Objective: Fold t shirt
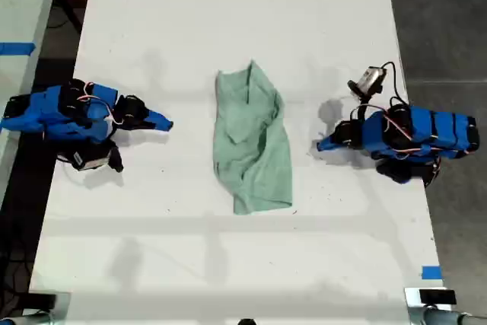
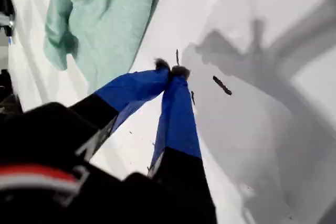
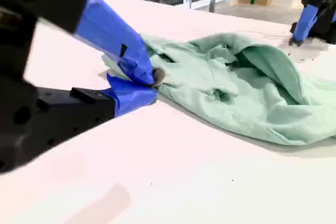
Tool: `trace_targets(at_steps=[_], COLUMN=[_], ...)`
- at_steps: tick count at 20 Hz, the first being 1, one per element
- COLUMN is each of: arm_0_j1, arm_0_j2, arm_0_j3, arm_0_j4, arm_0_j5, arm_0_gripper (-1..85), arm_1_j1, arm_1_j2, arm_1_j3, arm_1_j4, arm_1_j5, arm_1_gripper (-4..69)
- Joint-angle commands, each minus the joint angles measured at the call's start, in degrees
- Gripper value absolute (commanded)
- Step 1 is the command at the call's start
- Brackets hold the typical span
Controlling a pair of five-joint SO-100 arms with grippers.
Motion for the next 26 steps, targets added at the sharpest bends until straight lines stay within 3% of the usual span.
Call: trace_targets(at_steps=[1,4,7,10,13,14,15,16,19,20,22,26], arm_0_j1=[-3.0,-4.5,-6.5,-4.6,5.3,9.1,12.6,15.5,20.1,20.1,20.2,20.0], arm_0_j2=[0.6,0.6,-0.1,-21.3,-60.2,-72.7,-85.0,-98.6,-147.3,-149.9,-152.1,-152.3], arm_0_j3=[-0.2,0.3,-1.1,-17.1,-41.5,-50.4,-60.0,-73.4,-135.4,-134.9,-134.9,-135.0], arm_0_j4=[-3.9,-5.4,-4.0,-6.5,-10.1,-11.7,-14.0,-10.5,20.7,16.1,15.5,9.2], arm_0_j5=[4.7,5.3,-0.3,-3.9,-8.9,-8.7,-5.5,-4.1,-7.9,-9.7,-14.2,-17.1], arm_0_gripper=[-0.2,-0.2,-0.3,-0.3,-0.2,1.9,2.6,3.5,17.3,18.6,21.9,24.3], arm_1_j1=[1.0,1.8,2.0,-2.5,-11.4,-13.3,-14.8,-15.7,-17.3,-17.4,-18.2,-18.8], arm_1_j2=[0.8,0.9,-1.8,-34.6,-68.9,-74.2,-77.4,-79.9,-85.5,-87.3,-90.7,-100.1], arm_1_j3=[1.2,0.6,-2.0,-24.5,-49.0,-51.4,-51.6,-51.8,-56.7,-58.5,-61.5,-67.8], arm_1_j4=[-3.9,-4.0,-5.9,-8.3,-12.6,-15.6,-19.1,-20.3,-16.3,-14.6,-13.2,-11.3], arm_1_j5=[10.7,9.1,6.9,7.3,8.3,10.4,12.3,14.1,14.5,14.5,14.5,13.9], arm_1_gripper=[1.2,1.1,-0.8,-0.9,-1.3,4.2,15.5,19.7,23.3,23.5,23.9,24.2])
